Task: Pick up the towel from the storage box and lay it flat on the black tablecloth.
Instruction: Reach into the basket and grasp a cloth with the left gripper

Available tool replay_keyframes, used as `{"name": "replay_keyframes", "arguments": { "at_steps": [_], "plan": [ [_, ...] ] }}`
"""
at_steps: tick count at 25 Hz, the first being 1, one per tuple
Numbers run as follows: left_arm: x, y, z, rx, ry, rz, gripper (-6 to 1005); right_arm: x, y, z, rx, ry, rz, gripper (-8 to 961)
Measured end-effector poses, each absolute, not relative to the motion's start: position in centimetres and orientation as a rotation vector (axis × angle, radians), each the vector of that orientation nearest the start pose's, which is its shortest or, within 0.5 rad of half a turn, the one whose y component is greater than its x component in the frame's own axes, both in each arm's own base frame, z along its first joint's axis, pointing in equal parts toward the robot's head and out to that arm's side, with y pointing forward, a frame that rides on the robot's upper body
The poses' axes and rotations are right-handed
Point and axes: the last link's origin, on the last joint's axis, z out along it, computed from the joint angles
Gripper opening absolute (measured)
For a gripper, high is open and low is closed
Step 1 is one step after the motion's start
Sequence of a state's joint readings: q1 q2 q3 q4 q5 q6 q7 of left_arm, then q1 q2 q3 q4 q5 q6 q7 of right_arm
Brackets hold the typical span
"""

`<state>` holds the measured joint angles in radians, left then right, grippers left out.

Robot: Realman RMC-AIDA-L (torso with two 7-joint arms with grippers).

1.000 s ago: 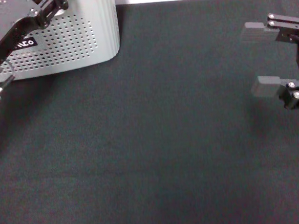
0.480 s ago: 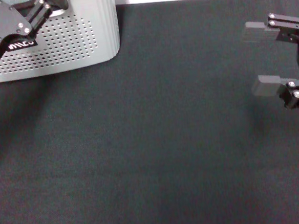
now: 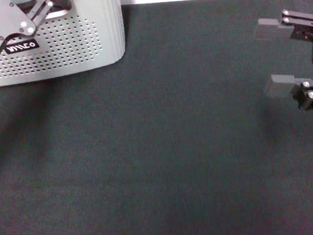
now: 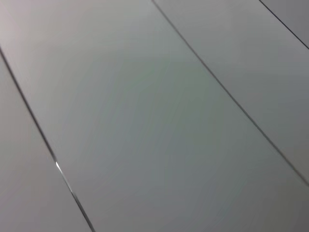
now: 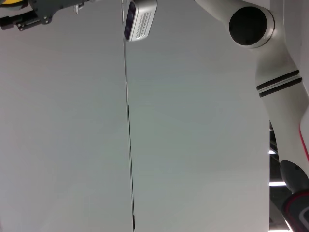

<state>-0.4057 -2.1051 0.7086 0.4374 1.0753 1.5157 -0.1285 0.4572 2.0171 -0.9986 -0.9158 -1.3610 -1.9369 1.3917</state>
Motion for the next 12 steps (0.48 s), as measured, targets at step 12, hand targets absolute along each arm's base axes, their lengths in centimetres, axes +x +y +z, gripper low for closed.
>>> {"name": "replay_keyframes", "arguments": {
  "at_steps": [12],
  "plan": [
    [-26.9,34.4,4.6,-1.589,0.641,-0.375,734,17.1,29.7,6.7,-2.788,-0.055,1.371,774]
  ]
}}
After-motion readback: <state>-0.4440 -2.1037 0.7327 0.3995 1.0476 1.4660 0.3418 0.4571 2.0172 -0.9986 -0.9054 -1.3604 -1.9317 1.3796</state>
